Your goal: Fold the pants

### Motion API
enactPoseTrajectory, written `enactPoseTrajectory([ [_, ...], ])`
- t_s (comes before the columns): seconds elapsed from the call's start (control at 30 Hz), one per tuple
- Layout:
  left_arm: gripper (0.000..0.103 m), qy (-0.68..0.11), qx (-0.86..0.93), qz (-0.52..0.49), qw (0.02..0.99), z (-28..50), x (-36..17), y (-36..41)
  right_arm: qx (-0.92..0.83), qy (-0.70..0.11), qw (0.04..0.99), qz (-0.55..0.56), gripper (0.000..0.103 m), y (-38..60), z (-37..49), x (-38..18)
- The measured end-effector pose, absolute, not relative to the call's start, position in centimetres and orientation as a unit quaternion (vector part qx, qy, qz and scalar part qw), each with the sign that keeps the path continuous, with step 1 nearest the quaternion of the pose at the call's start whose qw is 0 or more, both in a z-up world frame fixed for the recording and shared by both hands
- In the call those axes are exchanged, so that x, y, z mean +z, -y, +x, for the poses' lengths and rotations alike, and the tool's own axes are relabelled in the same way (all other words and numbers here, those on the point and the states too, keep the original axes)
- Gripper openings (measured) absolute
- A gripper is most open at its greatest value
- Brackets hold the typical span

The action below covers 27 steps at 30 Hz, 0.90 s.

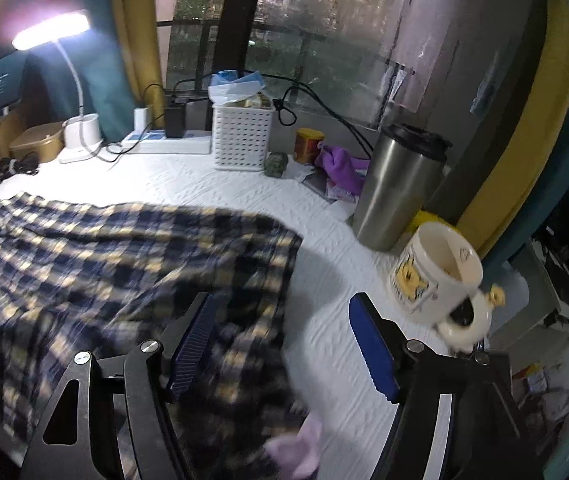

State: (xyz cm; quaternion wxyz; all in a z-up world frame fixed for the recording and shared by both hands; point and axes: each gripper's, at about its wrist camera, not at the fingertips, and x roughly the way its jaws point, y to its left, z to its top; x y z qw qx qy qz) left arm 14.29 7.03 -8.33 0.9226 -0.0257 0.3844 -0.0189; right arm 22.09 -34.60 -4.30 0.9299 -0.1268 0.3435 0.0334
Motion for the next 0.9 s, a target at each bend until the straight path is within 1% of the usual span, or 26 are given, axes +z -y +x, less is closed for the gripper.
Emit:
enactPoseTrajectory([
  [0.27, 0.069, -0.384, -0.053, -0.019, 0.922, 9.5, -9.4, -5.4, 0.050, -0.346, 0.929, -0.121, 0.072, 32.5, 17.5, -5.5],
  [0.57, 0.069, -0.380, -0.070, -0.025, 0.922, 5.9, -9.7, -4.6, 0.067, -0.350, 0.927, -0.114, 0.073, 30.8, 13.3, -6.7],
  [0.77, 0.070, -0.385, -0.085, -0.031, 0.919, 4.7, -10.2, -3.2, 0.072, -0.363, 0.925, -0.090, 0.073, 30.6, 11.4, -7.9],
  [0.9, 0.071, -0.395, -0.108, -0.009, 0.912, 3.8, -11.0, -1.2, 0.102, -0.372, 0.918, -0.088, 0.073, 28.6, 10.1, -9.1],
])
